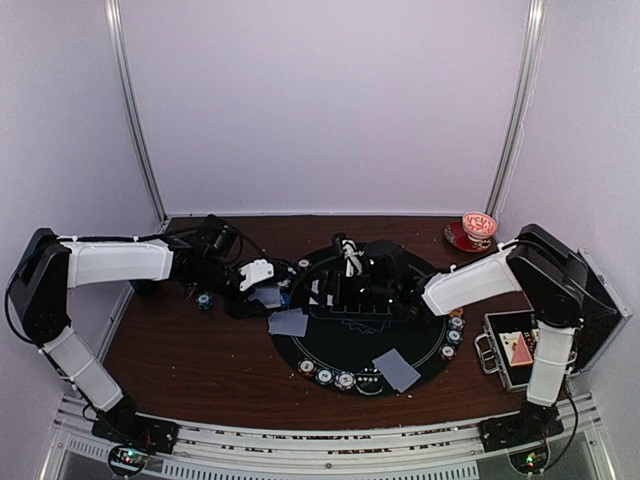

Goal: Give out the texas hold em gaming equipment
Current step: Pick up the poker card from the face-down deck piles.

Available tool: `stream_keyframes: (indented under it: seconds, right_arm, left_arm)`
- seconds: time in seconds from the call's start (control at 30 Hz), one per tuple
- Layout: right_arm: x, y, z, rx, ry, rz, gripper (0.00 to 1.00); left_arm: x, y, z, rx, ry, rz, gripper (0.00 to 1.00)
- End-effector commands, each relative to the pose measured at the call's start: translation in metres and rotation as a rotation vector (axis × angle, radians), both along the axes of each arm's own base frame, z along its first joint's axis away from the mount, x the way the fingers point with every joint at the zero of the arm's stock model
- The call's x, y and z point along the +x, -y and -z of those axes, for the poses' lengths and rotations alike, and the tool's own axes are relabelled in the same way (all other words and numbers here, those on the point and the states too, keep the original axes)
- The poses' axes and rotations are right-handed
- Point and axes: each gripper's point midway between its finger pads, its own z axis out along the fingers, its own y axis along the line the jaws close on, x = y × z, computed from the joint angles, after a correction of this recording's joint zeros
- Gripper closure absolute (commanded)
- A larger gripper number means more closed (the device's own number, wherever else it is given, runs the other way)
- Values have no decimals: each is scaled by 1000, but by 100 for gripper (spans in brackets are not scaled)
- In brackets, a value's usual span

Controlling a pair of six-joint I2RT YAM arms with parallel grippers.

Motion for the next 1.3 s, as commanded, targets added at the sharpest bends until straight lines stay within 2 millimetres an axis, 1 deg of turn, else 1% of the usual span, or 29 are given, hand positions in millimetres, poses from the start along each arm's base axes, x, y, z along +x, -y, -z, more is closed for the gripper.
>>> stream_keyframes:
  seconds: [0.0, 0.03, 0.07, 0.2, 0.27, 0.37, 0.6, 0.7, 0.87, 1.0, 1.27]
  right_arm:
    - [-20, -37, -33, 314, -147, -192, 21]
    - [-24, -42, -28, 341, -176, -219, 24]
    - [-24, -45, -28, 367, -192, -231, 26]
    - [-26, -57, -21, 400, -235, -256, 26]
    - [-26, -62, -21, 416, -245, -265, 26]
    - [-26, -72, -19, 415, -259, -278, 27]
    - [-29, -89, -3, 397, -304, -303, 30]
    - [-30, -93, 4, 387, -314, -306, 30]
    - [-33, -96, 8, 381, -320, -310, 31]
    - [-35, -104, 11, 369, -331, -325, 31]
    - [-29, -111, 27, 308, -359, -298, 34]
  left_arm:
    - [-8, 6, -7, -20, 24, 50, 39]
    - [-10, 7, -6, -18, 23, 54, 39]
    - [-10, 7, -6, -18, 24, 53, 39]
    - [-12, 7, -5, -16, 24, 63, 39]
    - [-13, 8, -5, -14, 24, 67, 39]
    - [-15, 9, -4, -11, 27, 73, 39]
    - [-16, 10, -5, -13, 28, 78, 39]
    - [-17, 10, -4, -12, 26, 77, 39]
    - [-17, 10, -4, -13, 23, 76, 39]
    - [-17, 10, -5, -15, 25, 78, 39]
    - [-17, 10, -4, -14, 26, 82, 39]
